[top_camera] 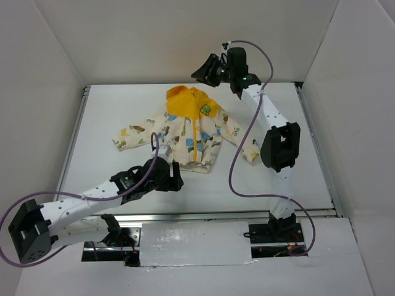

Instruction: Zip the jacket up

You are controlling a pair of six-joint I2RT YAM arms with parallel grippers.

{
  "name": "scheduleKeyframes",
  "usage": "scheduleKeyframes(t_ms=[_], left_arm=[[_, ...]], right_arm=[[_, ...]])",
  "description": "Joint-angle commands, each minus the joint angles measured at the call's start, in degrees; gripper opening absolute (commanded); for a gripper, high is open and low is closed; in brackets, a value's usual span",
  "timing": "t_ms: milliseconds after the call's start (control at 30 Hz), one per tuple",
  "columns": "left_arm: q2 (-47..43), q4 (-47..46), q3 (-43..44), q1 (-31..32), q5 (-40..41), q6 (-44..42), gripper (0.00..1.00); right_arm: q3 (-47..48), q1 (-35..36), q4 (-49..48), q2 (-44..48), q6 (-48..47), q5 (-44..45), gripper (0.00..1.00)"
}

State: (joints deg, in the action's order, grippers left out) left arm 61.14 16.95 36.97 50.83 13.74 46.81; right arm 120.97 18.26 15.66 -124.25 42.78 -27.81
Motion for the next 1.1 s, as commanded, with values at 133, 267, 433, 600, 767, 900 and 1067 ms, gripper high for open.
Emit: scheduleKeyframes(t_ms=[133, 267, 433, 600, 767, 900, 1067], left_arm=[[-10.34, 12.74, 10.74, -0.03, 12.53, 3.9, 0.84], [-9.82, 25.56, 20.21, -0.38, 21.93, 5.92, 0.92], [-10.52, 32.53, 25.87, -10.11, 27.32, 7.34, 0.99], [-12.19, 29.73, 27.98, -28.83, 17.92, -0.21, 0.99], [-12.63, 29.45, 31.23, -45.89, 9.39, -9.27, 0.99], [-15.96, 31.21, 31.93, -47.75, 12.8, -12.09, 0.99], [-23.68, 32.62, 29.66, -47.75, 11.67, -14.72, 0.99]], right_arm=[[12.44, 0.02, 5.68, 4.88, -6.3, 0.2, 0.88], [7.85, 0.54, 14.39, 14.09, -11.4, 7.84, 1.0], [-22.0, 2.83, 7.55, 44.92, -16.85, 20.59, 1.0], [-46.41, 4.41, 7.8, 70.74, -16.07, 21.14, 1.0], [-53.55, 4.77, 19.04, 87.82, -18.08, 28.58, 1.0], [-50.92, 4.85, 29.58, 94.88, -19.67, 36.59, 1.0], [-48.11, 4.77, 37.85, 102.7, -20.37, 39.49, 1.0]])
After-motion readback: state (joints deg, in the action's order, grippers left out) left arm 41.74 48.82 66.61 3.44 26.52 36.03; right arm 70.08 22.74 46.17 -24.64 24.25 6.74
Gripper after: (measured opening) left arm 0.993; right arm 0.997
